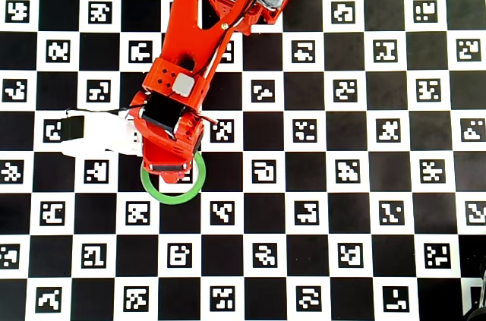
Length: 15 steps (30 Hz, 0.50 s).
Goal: Grab the red cube then put it in the green circle then put the blue cube on top and finally the orange cube on top
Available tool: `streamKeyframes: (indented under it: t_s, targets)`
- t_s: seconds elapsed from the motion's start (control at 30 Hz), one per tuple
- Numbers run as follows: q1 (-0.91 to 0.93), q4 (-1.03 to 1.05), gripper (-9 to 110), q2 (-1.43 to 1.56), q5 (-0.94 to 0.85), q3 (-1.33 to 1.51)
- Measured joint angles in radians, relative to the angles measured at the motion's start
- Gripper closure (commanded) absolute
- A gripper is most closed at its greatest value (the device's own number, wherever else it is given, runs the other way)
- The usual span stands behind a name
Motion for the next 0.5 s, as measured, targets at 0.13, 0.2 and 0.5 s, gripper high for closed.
streamKeyframes:
  t_s: [0.13, 0.2, 0.5]
  targets:
    - [-0.002, 0.0, 78, 0.0, 0.008, 0.003]
    - [-0.002, 0.0, 71, 0.0, 0.011, 0.005]
    - [-0.003, 0.0, 57, -0.002, 0.011, 0.011]
